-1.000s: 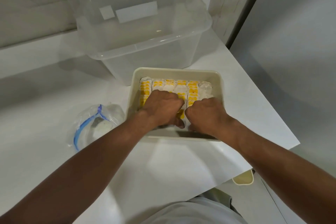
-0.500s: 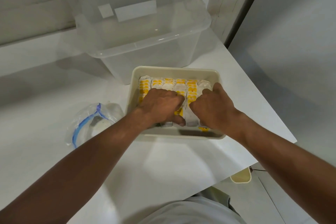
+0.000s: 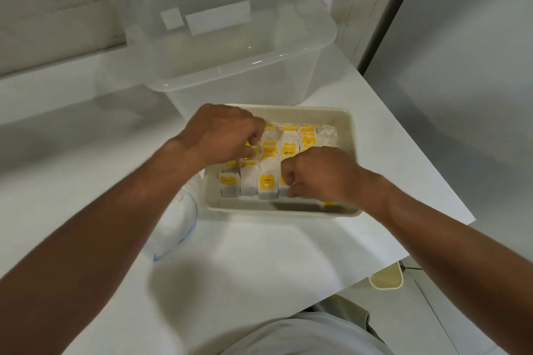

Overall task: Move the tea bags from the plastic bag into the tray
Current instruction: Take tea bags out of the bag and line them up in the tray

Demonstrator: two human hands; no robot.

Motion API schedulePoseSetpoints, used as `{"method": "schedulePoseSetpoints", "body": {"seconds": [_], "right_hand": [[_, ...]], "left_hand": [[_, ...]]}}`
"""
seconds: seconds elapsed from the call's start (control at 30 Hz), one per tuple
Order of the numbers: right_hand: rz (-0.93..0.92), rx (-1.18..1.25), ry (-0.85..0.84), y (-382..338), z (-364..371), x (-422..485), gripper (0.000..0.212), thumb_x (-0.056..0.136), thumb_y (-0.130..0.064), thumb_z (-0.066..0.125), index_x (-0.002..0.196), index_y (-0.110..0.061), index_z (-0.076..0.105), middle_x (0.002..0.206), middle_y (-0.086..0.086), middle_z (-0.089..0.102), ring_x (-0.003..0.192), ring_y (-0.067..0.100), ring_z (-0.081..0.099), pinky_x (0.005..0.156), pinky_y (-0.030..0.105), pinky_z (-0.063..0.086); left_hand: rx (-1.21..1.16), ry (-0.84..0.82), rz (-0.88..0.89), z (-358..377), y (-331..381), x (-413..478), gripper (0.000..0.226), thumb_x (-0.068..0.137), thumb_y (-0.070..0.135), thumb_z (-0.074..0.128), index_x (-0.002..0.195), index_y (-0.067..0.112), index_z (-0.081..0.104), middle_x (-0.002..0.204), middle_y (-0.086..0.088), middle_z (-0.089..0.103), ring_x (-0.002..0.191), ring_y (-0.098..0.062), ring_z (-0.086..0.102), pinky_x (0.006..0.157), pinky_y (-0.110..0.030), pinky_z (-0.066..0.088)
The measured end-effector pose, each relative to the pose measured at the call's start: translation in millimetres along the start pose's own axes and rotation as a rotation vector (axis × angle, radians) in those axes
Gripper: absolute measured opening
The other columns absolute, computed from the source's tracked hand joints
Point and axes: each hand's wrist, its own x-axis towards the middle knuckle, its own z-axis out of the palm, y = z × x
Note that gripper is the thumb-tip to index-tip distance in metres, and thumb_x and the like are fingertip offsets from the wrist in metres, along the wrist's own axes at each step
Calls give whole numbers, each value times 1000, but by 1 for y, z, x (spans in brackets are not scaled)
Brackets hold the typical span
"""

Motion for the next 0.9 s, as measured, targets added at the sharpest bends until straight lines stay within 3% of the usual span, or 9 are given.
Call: {"method": "schedulePoseSetpoints", "body": {"seconds": [0.1, 0.23, 0.37, 0.5, 0.63, 0.8, 0.9], "right_hand": [[-45, -49, 28, -19, 6, 7, 26, 86, -55, 60, 95, -31, 58, 99, -9, 67, 96, 19, 62, 67, 30, 40], [-69, -245, 113, -35, 14, 18, 40, 88, -60, 57, 106, -25, 57, 108, -1, 63, 102, 25, 60, 71, 33, 35], [-17, -320, 117, -39, 18, 31, 57, 85, -62, 60, 123, -20, 55, 118, 3, 58, 110, 26, 55, 71, 34, 30], [66, -293, 128, -35, 15, 38, 62, 82, -66, 61, 123, -19, 56, 118, 2, 57, 111, 24, 54, 70, 34, 31], [93, -243, 109, -33, 17, 38, 61, 82, -67, 60, 120, -19, 57, 118, 3, 57, 111, 25, 54, 75, 35, 39], [111, -105, 146, -30, 17, 29, 45, 85, -64, 56, 108, -25, 58, 113, 0, 57, 108, 23, 56, 76, 35, 46], [133, -1, 162, -25, 13, 24, 38, 85, -65, 57, 100, -30, 57, 110, -5, 57, 105, 20, 57, 70, 30, 38]], "left_hand": [[144, -139, 50, -7, -7, -8, 40, 77, 65, 67, 97, 32, 55, 91, 16, 59, 99, -14, 52, 62, -27, 29], [367, -326, 153, -1, 6, -16, 51, 75, 74, 61, 100, 30, 62, 100, 12, 65, 113, -20, 48, 84, -36, 31], [483, -319, 136, 12, 14, -17, 42, 80, 61, 62, 107, 28, 65, 106, 8, 66, 115, -24, 48, 93, -40, 31], [564, -296, 82, 20, 17, -5, 37, 81, 51, 68, 111, 29, 64, 111, 6, 67, 110, -24, 52, 97, -42, 33], [542, -323, 7, 24, 17, 1, 39, 80, 53, 70, 112, 30, 64, 109, 7, 68, 107, -23, 54, 95, -42, 34], [376, -222, -2, 16, 19, -9, 46, 84, 48, 65, 124, 28, 51, 120, 4, 63, 116, -26, 52, 93, -40, 34], [208, -168, -36, 13, 19, -20, 49, 83, 56, 64, 122, 30, 49, 117, 5, 63, 114, -25, 53, 85, -37, 33]]}}
